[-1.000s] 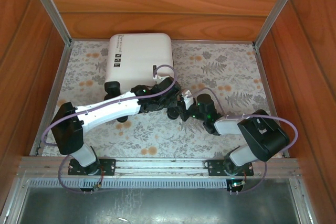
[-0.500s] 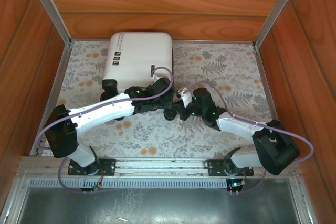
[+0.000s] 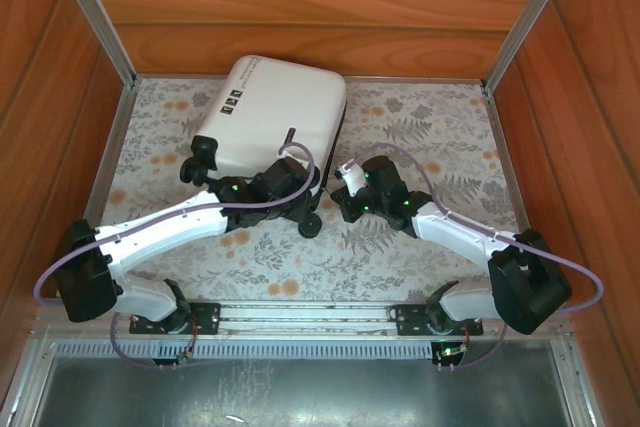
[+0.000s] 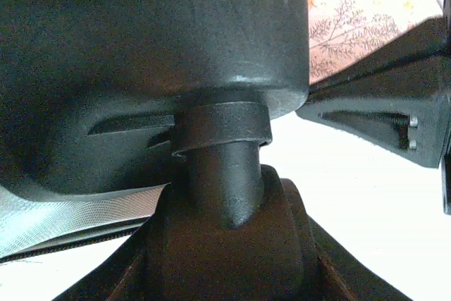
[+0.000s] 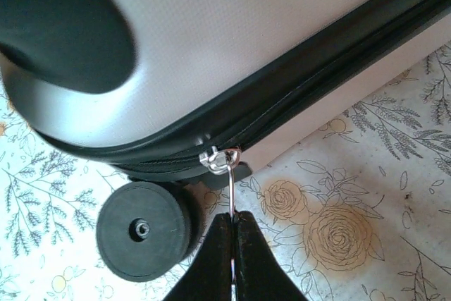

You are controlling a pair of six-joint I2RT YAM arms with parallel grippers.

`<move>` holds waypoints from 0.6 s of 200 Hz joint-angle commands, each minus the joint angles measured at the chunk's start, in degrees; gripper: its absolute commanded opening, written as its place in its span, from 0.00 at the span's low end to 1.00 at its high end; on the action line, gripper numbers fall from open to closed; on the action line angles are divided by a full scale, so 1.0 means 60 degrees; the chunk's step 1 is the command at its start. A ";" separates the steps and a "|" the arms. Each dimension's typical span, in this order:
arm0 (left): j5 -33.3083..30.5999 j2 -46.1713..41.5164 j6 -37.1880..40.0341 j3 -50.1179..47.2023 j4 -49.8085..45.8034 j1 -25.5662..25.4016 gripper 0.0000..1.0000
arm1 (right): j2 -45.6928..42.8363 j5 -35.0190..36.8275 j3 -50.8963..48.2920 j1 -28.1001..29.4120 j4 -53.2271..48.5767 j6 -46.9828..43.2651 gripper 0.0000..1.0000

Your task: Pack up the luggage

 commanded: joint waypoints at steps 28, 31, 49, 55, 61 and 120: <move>0.1462 -0.1077 0.2309 -0.0841 -0.0830 -0.0009 0.00 | 0.0290 0.2551 0.0588 -0.0599 0.0196 -0.0641 0.00; 0.1492 -0.1136 0.2370 -0.0899 -0.0833 -0.0028 0.00 | 0.0358 0.2553 0.0642 -0.0687 0.0205 -0.0621 0.00; 0.1466 -0.1481 0.2837 -0.1151 -0.0817 -0.0251 0.00 | 0.0800 0.2484 0.0948 -0.1241 0.0340 -0.0319 0.00; 0.1418 -0.1603 0.3008 -0.1226 -0.0818 -0.0348 0.00 | 0.0922 0.2439 0.1022 -0.1439 0.0440 -0.0202 0.00; 0.1373 -0.1727 0.3206 -0.1286 -0.0805 -0.0457 0.00 | 0.1032 0.2356 0.1067 -0.1634 0.0575 -0.0099 0.00; 0.2667 -0.3505 0.5484 -0.2348 -0.0458 -0.1205 0.00 | 0.1841 0.1028 0.2135 -0.4057 0.0763 0.0403 0.00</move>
